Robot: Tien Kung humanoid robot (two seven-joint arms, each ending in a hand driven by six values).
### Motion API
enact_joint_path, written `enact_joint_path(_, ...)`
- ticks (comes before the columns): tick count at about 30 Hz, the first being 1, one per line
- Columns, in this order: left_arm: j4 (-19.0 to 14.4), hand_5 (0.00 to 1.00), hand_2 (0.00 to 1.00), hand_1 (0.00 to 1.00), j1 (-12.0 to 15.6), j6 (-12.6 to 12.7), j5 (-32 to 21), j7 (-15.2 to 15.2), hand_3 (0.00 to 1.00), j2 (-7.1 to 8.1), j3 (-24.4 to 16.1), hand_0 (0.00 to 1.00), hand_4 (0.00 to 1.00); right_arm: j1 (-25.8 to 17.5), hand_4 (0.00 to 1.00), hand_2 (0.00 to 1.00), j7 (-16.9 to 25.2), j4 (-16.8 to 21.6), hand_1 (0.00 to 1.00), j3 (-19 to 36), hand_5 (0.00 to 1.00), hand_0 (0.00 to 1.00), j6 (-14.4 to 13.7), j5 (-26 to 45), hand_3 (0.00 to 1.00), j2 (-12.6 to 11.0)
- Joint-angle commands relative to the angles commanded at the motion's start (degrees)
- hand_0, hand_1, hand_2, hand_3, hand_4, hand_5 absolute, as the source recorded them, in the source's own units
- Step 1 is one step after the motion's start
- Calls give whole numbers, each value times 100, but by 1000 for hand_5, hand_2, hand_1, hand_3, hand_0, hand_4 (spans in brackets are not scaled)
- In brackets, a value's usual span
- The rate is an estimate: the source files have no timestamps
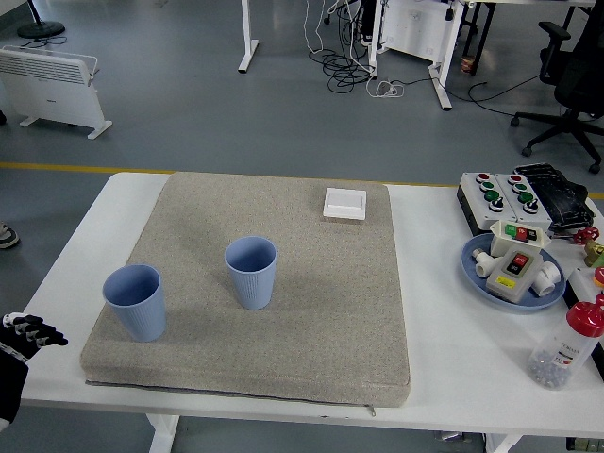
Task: Push cup pick cup insert cup
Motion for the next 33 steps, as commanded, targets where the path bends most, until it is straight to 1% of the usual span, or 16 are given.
enact_joint_path(3, 43, 998, 461, 494, -27, 4, 145, 0, 421, 9, 143, 478, 539, 0, 129, 655, 1, 0, 651, -5, 472, 725, 2, -1, 582, -1)
enact_joint_path(4, 88, 998, 461, 494, -65, 13, 307, 0, 421, -2, 275, 478, 539, 0, 129, 655, 0, 0, 651, -16, 472, 725, 3, 12, 582, -1)
enact_joint_path(6, 129, 998, 461, 494, -112, 22, 467, 0, 421, -35, 396, 478, 539, -4, 129, 655, 0, 0, 651, -26, 472, 725, 4, 23, 582, 1)
enact_joint_path(7, 142, 998, 466, 504, -140, 29, 508, 0, 424, -60, 440, 540, 535, -6, 129, 655, -1, 0, 650, -31, 472, 725, 4, 29, 582, 1)
enact_joint_path(10, 148, 998, 466, 504, -222, 45, 541, 0, 424, -103, 526, 540, 535, -1, 129, 655, 2, 0, 650, -38, 472, 725, 7, 37, 582, -2)
enact_joint_path(13, 160, 998, 473, 507, -328, 49, 552, 0, 427, -96, 603, 548, 537, 2, 129, 654, 5, 0, 650, -44, 474, 725, 8, 69, 581, -3)
enact_joint_path(15, 219, 998, 473, 507, -448, 49, 580, 0, 427, -84, 655, 548, 537, 6, 129, 654, 8, 0, 650, -49, 474, 725, 10, 85, 581, -3)
enact_joint_path(16, 297, 998, 473, 507, -555, 36, 625, 0, 427, -91, 676, 548, 537, 11, 129, 654, 8, 0, 650, -49, 474, 725, 11, 80, 581, -5)
enact_joint_path(19, 374, 998, 472, 505, -650, 17, 660, 20, 428, -102, 690, 551, 537, 15, 128, 654, 7, 0, 650, -50, 474, 725, 12, 75, 581, -7)
enact_joint_path(20, 488, 998, 472, 505, -758, -14, 673, 112, 428, -118, 714, 551, 537, 18, 128, 654, 3, 0, 650, -60, 474, 725, 12, 75, 581, -7)
enact_joint_path(22, 625, 998, 472, 505, -881, -37, 692, 201, 428, -135, 760, 551, 537, 16, 128, 654, -3, 0, 650, -67, 474, 725, 11, 68, 581, -5)
enact_joint_path(27, 801, 998, 473, 509, -1031, -48, 746, 257, 430, -140, 884, 560, 540, 6, 127, 654, -8, 0, 650, -75, 475, 725, 3, 62, 581, 2)
enact_joint_path(33, 929, 998, 475, 512, -1178, -44, 821, 256, 430, -145, 1000, 564, 540, -5, 127, 654, -11, 0, 650, -82, 475, 726, 0, 38, 580, 7)
